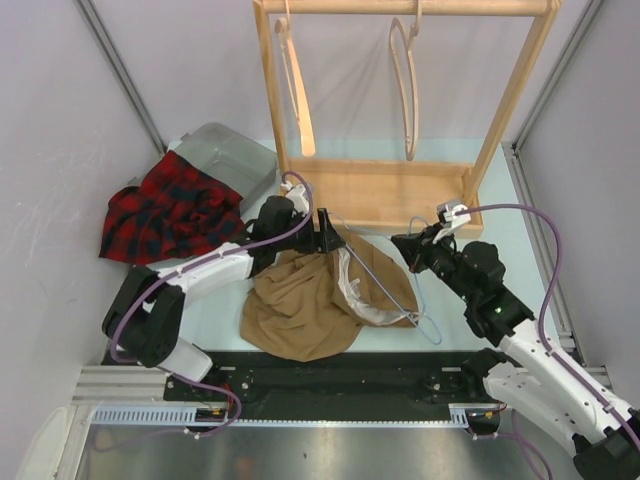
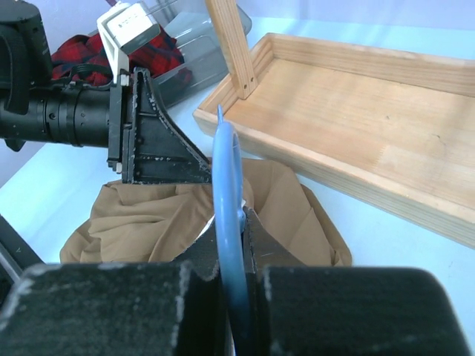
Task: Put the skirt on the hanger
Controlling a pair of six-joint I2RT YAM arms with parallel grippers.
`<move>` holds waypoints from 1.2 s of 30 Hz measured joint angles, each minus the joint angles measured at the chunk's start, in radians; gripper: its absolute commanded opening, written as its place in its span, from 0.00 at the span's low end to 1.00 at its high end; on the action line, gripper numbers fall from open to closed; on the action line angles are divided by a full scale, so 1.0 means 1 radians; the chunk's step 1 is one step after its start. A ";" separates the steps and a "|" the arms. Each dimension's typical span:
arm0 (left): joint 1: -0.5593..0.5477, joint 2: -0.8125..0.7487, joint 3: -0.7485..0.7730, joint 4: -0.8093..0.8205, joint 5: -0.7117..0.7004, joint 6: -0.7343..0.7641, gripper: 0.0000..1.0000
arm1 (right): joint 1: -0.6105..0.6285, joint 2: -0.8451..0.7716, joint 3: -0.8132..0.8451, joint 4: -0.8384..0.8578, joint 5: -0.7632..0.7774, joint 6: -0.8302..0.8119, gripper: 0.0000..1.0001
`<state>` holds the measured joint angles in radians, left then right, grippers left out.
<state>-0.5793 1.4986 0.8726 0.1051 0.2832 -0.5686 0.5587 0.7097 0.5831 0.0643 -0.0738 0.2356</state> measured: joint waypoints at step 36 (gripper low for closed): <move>0.078 0.061 0.591 -0.407 0.029 0.279 0.00 | -0.005 0.183 0.288 0.044 0.056 -0.166 0.00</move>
<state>-0.5014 1.5597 1.4631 -0.3019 0.3126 -0.2897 0.5537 0.8925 0.8707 0.1081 -0.0181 0.0692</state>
